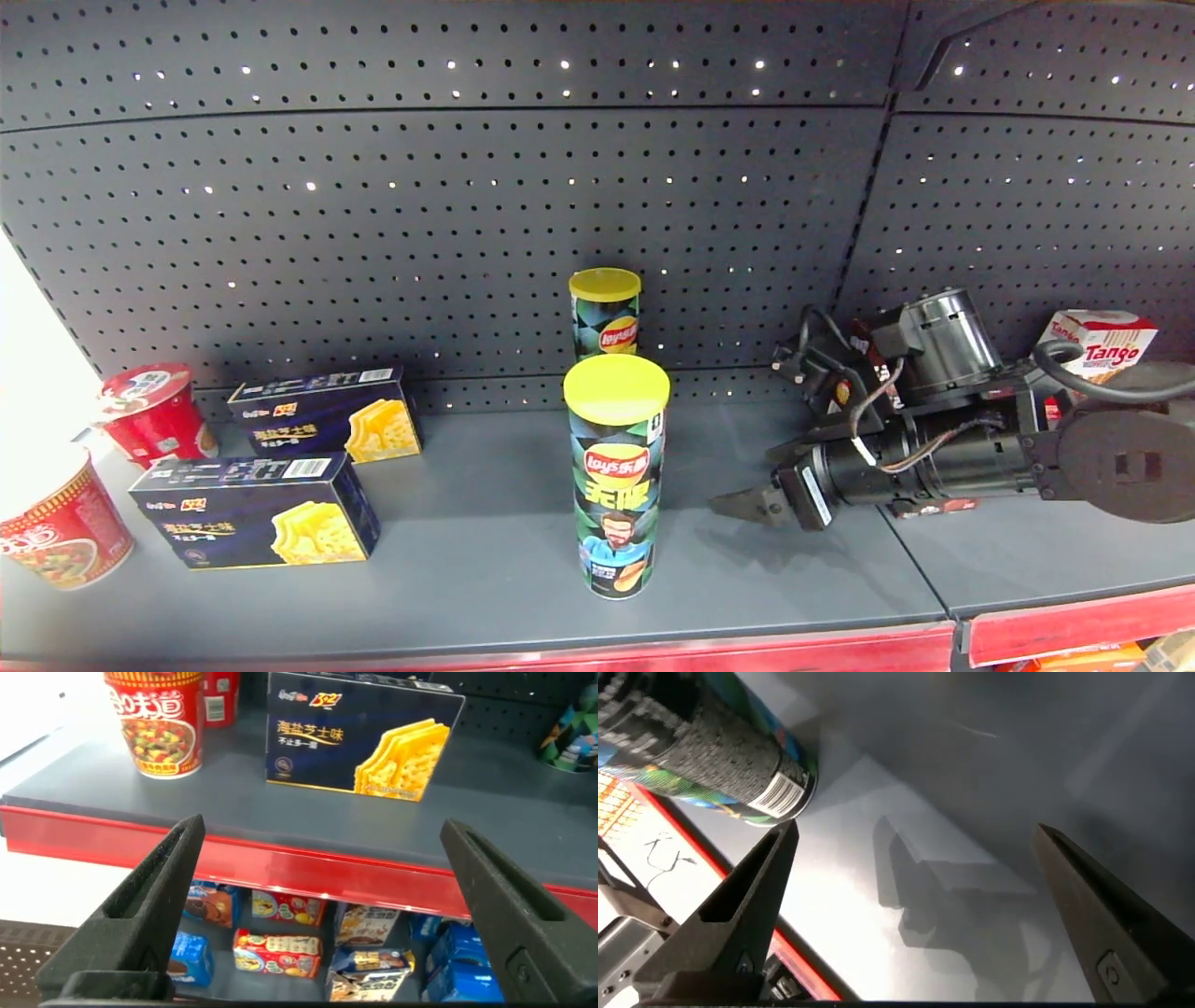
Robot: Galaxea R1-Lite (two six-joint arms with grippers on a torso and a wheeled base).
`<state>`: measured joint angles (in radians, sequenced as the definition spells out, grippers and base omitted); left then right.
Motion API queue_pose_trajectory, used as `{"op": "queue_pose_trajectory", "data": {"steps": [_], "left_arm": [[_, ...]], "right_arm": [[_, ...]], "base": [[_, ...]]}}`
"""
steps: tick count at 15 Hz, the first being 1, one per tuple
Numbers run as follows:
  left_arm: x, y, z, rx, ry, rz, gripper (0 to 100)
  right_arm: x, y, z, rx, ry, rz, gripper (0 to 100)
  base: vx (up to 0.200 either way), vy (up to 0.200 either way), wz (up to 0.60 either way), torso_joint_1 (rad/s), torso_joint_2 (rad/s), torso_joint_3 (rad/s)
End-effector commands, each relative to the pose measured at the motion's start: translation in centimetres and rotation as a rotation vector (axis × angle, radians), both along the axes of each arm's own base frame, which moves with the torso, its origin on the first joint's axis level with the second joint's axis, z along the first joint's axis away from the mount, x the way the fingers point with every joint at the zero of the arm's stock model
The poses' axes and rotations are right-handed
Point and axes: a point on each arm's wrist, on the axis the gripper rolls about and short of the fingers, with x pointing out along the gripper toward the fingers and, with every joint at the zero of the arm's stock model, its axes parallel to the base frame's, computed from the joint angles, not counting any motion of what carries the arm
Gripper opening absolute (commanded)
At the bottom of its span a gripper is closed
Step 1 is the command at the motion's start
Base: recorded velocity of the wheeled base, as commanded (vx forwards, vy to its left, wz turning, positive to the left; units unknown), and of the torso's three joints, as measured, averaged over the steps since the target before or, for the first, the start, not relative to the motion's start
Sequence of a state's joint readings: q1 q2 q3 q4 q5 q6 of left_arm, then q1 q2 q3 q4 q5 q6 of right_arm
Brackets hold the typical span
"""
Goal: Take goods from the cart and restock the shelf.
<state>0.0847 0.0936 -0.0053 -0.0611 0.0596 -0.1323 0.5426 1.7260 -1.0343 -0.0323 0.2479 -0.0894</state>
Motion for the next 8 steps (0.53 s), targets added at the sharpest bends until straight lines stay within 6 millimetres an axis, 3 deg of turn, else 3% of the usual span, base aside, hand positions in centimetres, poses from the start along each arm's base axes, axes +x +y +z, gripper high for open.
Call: {"op": "queue_pose_trajectory", "data": {"steps": [1,4,8], "left_arm": [[0.0,-0.1,0.0,-0.002,0.000,-0.025,100],[0.0,-0.2,0.0,0.001,-0.001,-0.107,100],[0.0,-0.3,0.0,-0.005,-0.002,-0.135,100]], "right_arm": [[-0.3,-0.3,0.2,-0.001,-0.008,-0.011,100],[-0.3,-0.7,0.1,-0.007,-0.007,-0.028,100],[-1.6,-1.5,3.1,0.041,-0.094,-0.030,100]], "base": [[0.000,0.000,0.00,0.000,0.00,0.000],[0.000,0.000,0.00,0.000,0.00,0.000],[0.000,0.000,0.00,0.000,0.00,0.000]]}}
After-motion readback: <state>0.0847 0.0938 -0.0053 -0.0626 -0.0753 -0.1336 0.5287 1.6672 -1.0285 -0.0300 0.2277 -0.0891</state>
